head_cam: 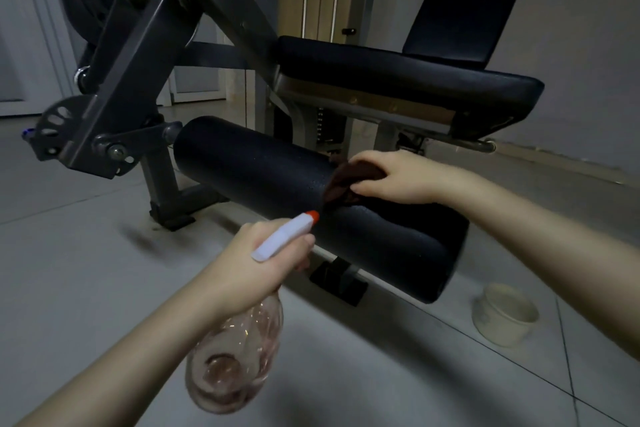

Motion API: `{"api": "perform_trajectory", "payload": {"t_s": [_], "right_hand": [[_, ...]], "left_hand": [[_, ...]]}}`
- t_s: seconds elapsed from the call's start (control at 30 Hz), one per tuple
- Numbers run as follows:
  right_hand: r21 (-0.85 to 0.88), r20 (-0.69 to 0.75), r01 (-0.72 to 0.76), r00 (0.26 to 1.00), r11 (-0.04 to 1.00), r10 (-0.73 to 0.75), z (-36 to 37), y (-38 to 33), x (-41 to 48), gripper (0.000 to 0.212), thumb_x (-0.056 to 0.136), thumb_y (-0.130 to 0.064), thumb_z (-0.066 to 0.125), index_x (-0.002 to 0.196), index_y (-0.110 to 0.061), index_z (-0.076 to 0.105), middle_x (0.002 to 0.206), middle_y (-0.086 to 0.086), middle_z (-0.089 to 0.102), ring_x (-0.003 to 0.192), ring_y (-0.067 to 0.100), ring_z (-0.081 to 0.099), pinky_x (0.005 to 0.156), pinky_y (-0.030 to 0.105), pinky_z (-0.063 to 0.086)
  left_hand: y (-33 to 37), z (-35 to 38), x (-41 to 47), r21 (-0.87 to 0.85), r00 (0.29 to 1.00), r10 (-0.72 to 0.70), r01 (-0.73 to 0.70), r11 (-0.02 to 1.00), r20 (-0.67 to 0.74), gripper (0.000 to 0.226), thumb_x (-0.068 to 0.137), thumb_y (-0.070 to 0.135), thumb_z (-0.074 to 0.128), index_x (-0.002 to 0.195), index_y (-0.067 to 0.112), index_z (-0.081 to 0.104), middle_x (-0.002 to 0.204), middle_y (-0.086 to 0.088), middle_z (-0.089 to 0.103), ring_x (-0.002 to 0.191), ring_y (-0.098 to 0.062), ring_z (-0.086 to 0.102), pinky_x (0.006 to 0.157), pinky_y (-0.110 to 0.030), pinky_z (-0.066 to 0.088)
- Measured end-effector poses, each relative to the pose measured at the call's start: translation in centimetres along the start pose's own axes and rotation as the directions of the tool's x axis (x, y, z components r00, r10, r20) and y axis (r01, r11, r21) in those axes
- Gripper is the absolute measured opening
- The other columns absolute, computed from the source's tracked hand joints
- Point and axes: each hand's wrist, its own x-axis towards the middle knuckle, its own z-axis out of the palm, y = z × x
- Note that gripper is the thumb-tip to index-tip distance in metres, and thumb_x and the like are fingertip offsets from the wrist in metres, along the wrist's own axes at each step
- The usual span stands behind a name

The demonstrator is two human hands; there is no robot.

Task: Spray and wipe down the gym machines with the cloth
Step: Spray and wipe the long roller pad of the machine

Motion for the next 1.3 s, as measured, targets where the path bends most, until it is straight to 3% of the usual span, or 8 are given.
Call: {"api": "perform_trajectory", "payload": {"t_s": [0.1, 0.3, 0.47, 0.6, 0.73, 0.87, 1.03, 1.3], "right_hand": [[-0.071, -0.121, 0.027, 0.992, 0.997, -0.036, 1.4, -0.1, 0.5, 0.036, 0.090, -0.045, 0.052, 0.123, -0.030, 0.052, 0.109, -0.003, 0.063, 0.100, 0.019, 0.059, 0.087, 0.034, 0.048], [0.135, -0.056, -0.024, 0.998, 0.991, 0.032, 0.6, 1.7, 1.7, 0.018, 0.091, -0.042, 0.053, 0.108, -0.036, 0.055, 0.103, -0.006, 0.059, 0.102, 0.016, 0.056, 0.086, 0.028, 0.042], [0.259, -0.029, -0.032, 0.999, 0.965, 0.041, 0.2, 3.0, 0.5, 0.005, 0.090, -0.032, 0.057, 0.095, -0.033, 0.058, 0.099, -0.006, 0.063, 0.101, 0.018, 0.058, 0.086, 0.029, 0.041], [0.143, -0.047, -0.059, 0.997, 0.988, 0.067, -0.5, 3.3, -4.6, 0.021, 0.089, -0.026, 0.058, 0.110, -0.028, 0.062, 0.103, -0.002, 0.066, 0.098, 0.015, 0.060, 0.087, 0.031, 0.046], [-0.062, -0.154, -0.016, 0.988, 0.998, 0.006, 0.3, 2.4, -9.0, 0.042, 0.088, -0.025, 0.058, 0.129, -0.033, 0.051, 0.135, -0.014, 0.050, 0.121, 0.009, 0.048, 0.097, 0.023, 0.037], [-0.214, -0.256, 0.004, 0.965, 0.977, -0.060, 1.6, -0.1, -5.3, 0.038, 0.091, -0.028, 0.051, 0.129, -0.026, 0.049, 0.131, -0.005, 0.054, 0.117, 0.018, 0.052, 0.090, 0.028, 0.038], [-0.228, -0.302, 0.030, 0.948, 0.973, -0.100, 3.2, -1.7, -2.1, 0.047, 0.092, -0.032, 0.049, 0.138, -0.027, 0.042, 0.140, -0.005, 0.047, 0.123, 0.019, 0.048, 0.098, 0.032, 0.040], [-0.363, -0.301, -0.022, 0.949, 0.932, -0.095, 4.5, 1.8, -11.8, 0.062, 0.073, -0.036, 0.051, 0.133, -0.019, 0.051, 0.139, -0.001, 0.049, 0.128, 0.024, 0.047, 0.103, 0.034, 0.032]], "left_hand": [[-0.2, 0.0, -0.2, 0.014, 1.000, -0.013, 0.013, 1.000, -0.022, 0.045, 0.082, 0.049, 0.048, 0.073, 0.006, 0.058, 0.070, -0.009, 0.056, 0.055, -0.007, 0.047, 0.058, -0.027, 0.039], [-0.6, 1.0, -0.1, -0.045, 0.989, -0.082, 0.078, 0.996, -0.119, 0.041, 0.081, 0.046, 0.049, 0.088, 0.008, 0.063, 0.070, -0.004, 0.059, 0.054, -0.006, 0.046, 0.060, -0.035, 0.039], [-0.5, 2.7, 1.0, -0.060, 0.978, -0.098, 0.088, 0.994, -0.184, 0.045, 0.081, 0.045, 0.049, 0.093, 0.003, 0.062, 0.086, -0.015, 0.065, 0.081, -0.031, 0.060, 0.065, -0.041, 0.047], [-0.5, 4.1, 1.7, -0.045, 0.963, -0.086, 0.077, 0.996, -0.255, 0.033, 0.092, 0.033, 0.056, 0.091, 0.001, 0.062, 0.083, -0.018, 0.064, 0.079, -0.030, 0.061, 0.075, -0.050, 0.048], [-1.0, 4.6, 1.9, -0.009, 0.956, -0.041, 0.040, 0.999, -0.290, 0.025, 0.095, 0.021, 0.053, 0.091, -0.002, 0.063, 0.080, -0.017, 0.065, 0.077, -0.028, 0.062, 0.071, -0.044, 0.048], [-1.1, 4.7, 1.9, -0.018, 0.946, -0.042, 0.038, 0.999, -0.322, 0.028, 0.095, 0.021, 0.053, 0.094, -0.005, 0.063, 0.083, -0.020, 0.066, 0.079, -0.032, 0.063, 0.073, -0.048, 0.049], [-1.1, 4.7, 1.9, -0.041, 0.944, -0.061, 0.050, 0.998, -0.325, 0.038, 0.093, 0.034, 0.054, 0.097, -0.003, 0.064, 0.083, -0.019, 0.067, 0.078, -0.030, 0.064, 0.073, -0.050, 0.050], [-1.6, 4.3, 1.8, -0.104, 0.955, -0.075, 0.047, 0.993, -0.287, 0.052, 0.081, 0.049, 0.046, 0.093, 0.001, 0.063, 0.093, -0.019, 0.067, 0.083, -0.032, 0.064, 0.079, -0.053, 0.050]]}}
